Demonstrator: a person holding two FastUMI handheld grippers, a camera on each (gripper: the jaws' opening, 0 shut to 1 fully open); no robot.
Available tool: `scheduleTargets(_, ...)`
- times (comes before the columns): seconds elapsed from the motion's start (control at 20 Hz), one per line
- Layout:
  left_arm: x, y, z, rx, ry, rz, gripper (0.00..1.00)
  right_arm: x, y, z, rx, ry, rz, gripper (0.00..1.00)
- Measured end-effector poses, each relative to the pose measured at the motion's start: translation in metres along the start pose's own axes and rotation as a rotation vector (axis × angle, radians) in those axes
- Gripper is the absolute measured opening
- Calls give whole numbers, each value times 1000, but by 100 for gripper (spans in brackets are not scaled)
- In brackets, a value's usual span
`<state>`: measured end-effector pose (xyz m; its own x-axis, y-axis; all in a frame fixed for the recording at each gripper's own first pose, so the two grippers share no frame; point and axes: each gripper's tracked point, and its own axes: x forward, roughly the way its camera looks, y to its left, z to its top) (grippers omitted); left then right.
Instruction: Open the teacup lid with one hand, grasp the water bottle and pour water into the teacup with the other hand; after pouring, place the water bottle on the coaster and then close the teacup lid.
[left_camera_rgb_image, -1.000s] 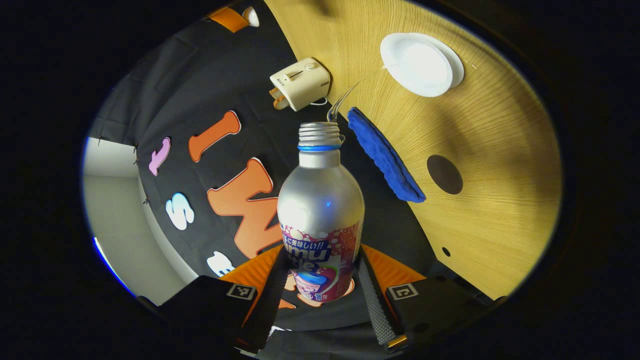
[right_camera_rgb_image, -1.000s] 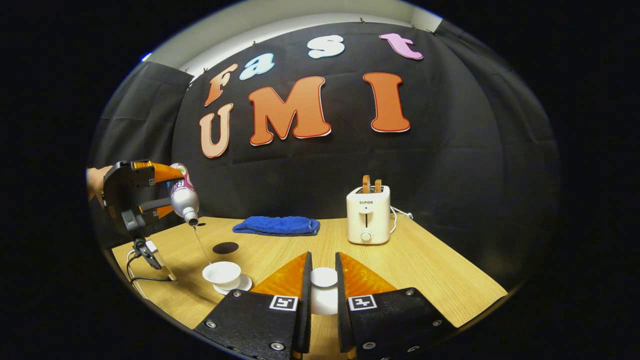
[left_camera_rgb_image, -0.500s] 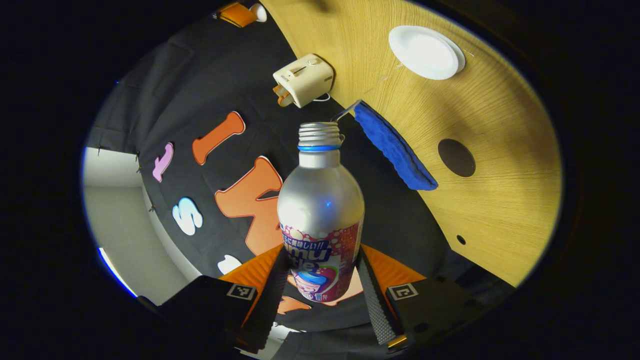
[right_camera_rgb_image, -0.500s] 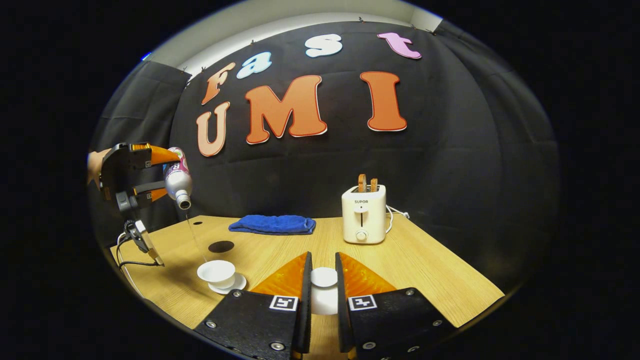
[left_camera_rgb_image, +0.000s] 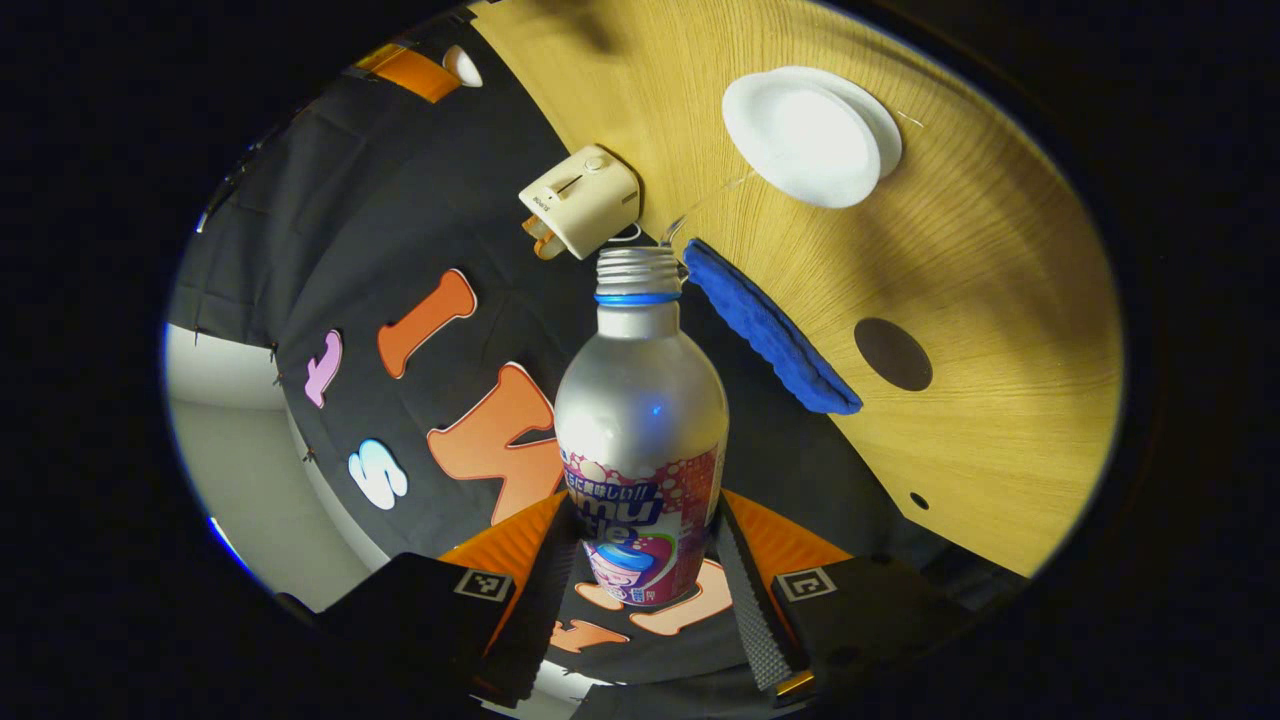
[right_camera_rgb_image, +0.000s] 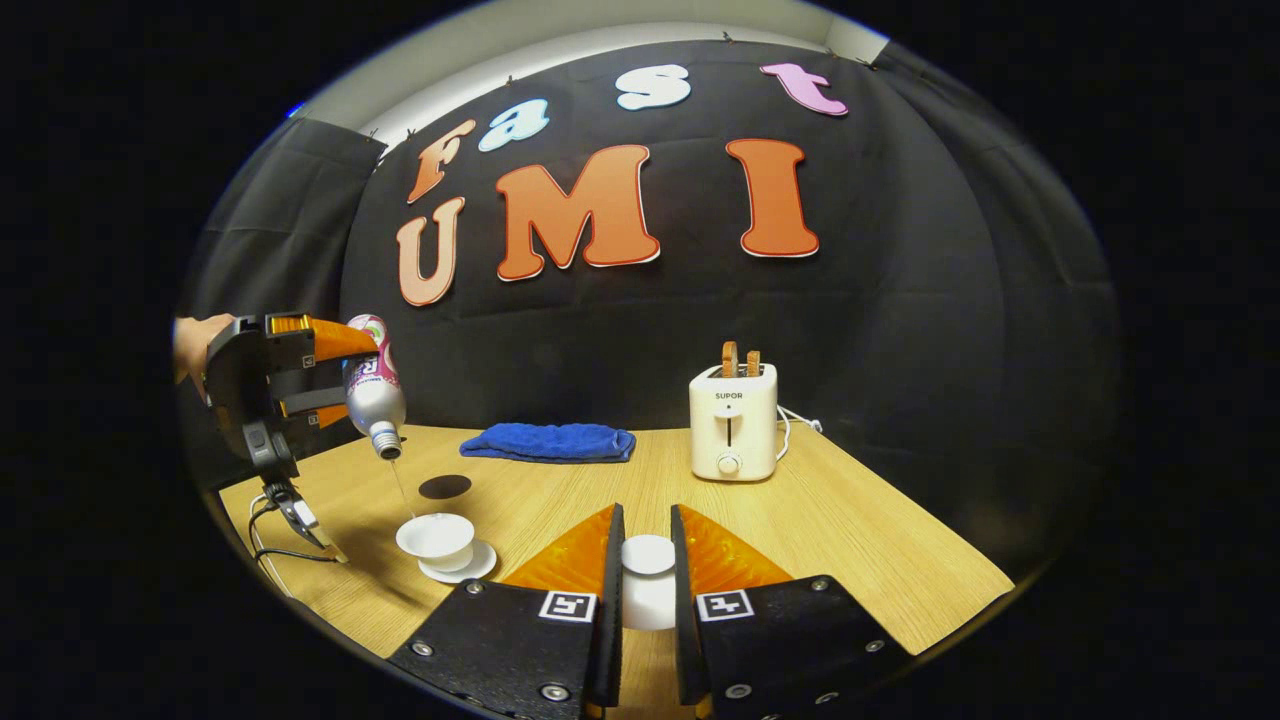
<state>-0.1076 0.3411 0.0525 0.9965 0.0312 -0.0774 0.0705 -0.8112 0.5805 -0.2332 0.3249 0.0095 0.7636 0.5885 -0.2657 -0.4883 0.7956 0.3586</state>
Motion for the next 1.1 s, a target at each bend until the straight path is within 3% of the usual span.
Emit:
scheduleTargets(0.15,-1,-4,8,-6,-16,2,77,-1,11,-3,-3,3,7,22)
scheduleTargets(0.2,0,-6,9,-11,-19,5,81,-2,13,-1,-4,2,9,22)
scheduleTargets(0.45,-3,-10,2,-92,-12,32,77,3,25,4,-4,-1,20,22)
scheduleTargets(0.5,-5,-12,0,-140,-10,37,81,4,27,6,-7,-3,22,22)
scheduleTargets(0.55,-6,-14,-5,-189,-6,43,77,4,31,8,-13,-6,27,22)
scheduleTargets(0.6,-7,-16,-11,-234,4,51,84,4,33,8,-19,-9,29,22)
scheduleTargets(0.7,-7,-17,-26,-338,31,75,84,8,41,11,-22,-3,44,22)
scheduleTargets(1.0,-7,-18,-77,-745,143,169,76,20,68,22,-49,-10,74,22)
scheduleTargets(1.05,-9,-16,-85,-810,154,196,80,22,74,24,-56,-13,81,22)
scheduleTargets(1.1,-9,-13,-91,-867,163,221,75,25,79,27,-64,-16,89,22)
